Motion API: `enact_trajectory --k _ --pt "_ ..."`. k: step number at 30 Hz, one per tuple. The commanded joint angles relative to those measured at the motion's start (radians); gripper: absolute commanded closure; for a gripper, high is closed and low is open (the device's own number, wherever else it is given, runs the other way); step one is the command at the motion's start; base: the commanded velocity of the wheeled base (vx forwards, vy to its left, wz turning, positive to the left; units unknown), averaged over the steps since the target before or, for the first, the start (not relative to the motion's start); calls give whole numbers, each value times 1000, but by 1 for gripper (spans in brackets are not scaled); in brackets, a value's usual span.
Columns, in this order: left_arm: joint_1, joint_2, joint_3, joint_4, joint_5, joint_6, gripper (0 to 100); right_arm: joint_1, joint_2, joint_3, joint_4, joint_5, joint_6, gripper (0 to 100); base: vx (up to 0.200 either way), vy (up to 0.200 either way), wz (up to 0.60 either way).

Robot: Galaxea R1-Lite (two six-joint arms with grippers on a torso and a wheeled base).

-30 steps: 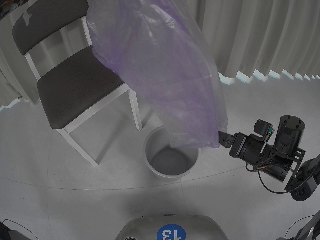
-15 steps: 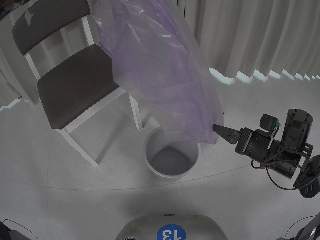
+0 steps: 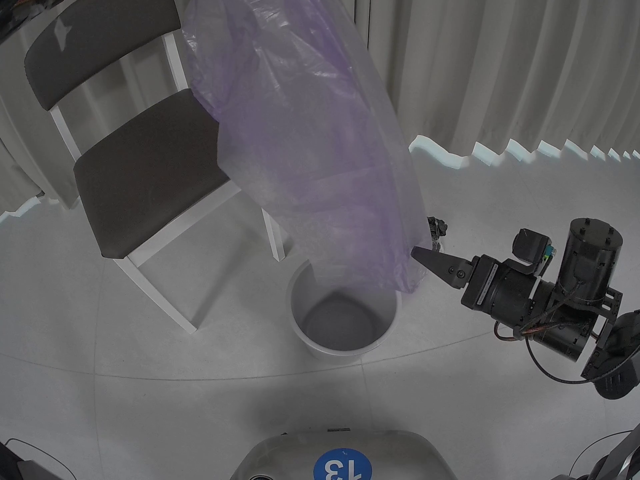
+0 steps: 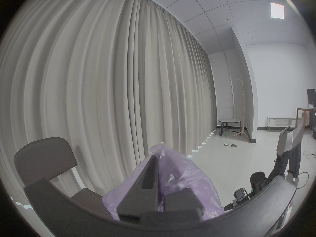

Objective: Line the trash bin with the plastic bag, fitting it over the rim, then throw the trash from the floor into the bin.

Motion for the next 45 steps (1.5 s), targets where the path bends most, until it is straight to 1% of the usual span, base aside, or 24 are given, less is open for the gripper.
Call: enact_trajectory --k 1,7,12,16,23,25,26,29,34,37,44,45 --pt "-1 7 0 -1 0 0 100 2 13 -4 0 2 5 0 0 0 0" --pt "-5 14 0 -16 0 0 100 15 39 -12 -2 5 25 0 0 0 0" --pt "-13 27 -16 -16 0 0 100 42 65 -12 -29 6 80 0 0 0 0" --pt "-24 36 -26 -16 0 0 100 47 85 -4 -72 8 80 0 0 0 0" --pt "-44 45 -43 -15 0 0 100 65 118 -1 -89 9 85 0 0 0 0" --pt "-51 53 -62 -15 0 0 100 103 107 8 -89 8 106 0 0 0 0" --pt "-53 56 -65 -16 0 0 100 108 107 11 -90 8 109 0 0 0 0" --pt "-77 67 -89 -15 1 0 100 127 98 22 -104 8 108 0 0 0 0" --pt "-81 67 -95 -16 1 0 100 142 99 -7 -112 8 98 0 0 0 0" --pt "-81 63 -95 -16 1 -1 100 148 93 -30 -103 2 57 0 0 0 0" --pt "-81 53 -94 -15 1 0 100 163 82 -27 -100 -18 42 0 0 0 0" --pt "-81 51 -94 -15 3 0 100 163 64 -22 -90 -27 29 0 0 0 0"
